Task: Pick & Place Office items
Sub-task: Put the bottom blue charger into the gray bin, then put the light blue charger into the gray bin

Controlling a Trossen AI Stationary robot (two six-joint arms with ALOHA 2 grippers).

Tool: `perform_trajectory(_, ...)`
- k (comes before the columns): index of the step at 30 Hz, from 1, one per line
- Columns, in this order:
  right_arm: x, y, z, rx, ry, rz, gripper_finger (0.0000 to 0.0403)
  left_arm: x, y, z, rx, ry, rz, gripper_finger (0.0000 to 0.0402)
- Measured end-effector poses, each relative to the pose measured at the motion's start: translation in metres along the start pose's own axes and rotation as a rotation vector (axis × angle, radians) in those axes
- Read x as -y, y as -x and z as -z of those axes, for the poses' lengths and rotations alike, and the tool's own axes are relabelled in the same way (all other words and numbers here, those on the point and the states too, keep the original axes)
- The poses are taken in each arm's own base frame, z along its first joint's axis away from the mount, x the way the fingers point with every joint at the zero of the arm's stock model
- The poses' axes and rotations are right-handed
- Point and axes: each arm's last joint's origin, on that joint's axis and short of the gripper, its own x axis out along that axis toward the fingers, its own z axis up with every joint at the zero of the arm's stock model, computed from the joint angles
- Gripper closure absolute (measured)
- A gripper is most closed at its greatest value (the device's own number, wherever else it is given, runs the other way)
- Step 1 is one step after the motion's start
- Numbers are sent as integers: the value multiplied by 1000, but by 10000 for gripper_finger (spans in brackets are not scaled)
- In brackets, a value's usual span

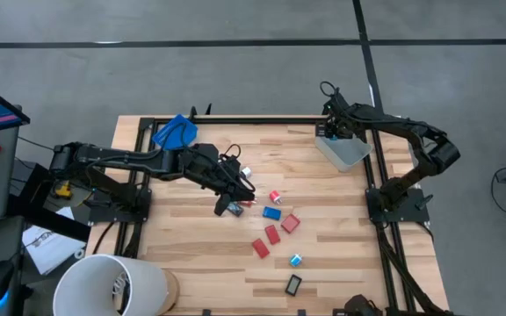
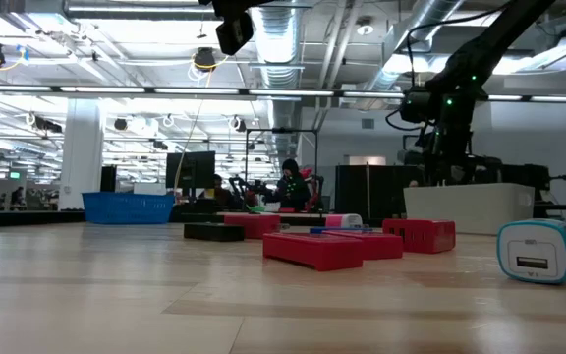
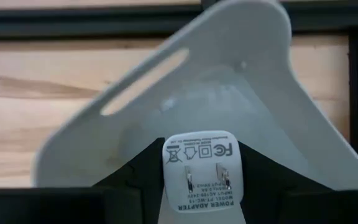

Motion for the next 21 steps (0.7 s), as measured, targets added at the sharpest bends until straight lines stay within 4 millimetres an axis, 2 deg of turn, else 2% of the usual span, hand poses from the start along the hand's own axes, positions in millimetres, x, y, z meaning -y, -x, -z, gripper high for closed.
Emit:
perform_trajectory(14,2,5,-1,7,24,-2,227,0,0,0,0,0,1,363)
perform_trajectory(21,4,16,-2,43,43,-26,226,0,0,-1,10,-3,6,363)
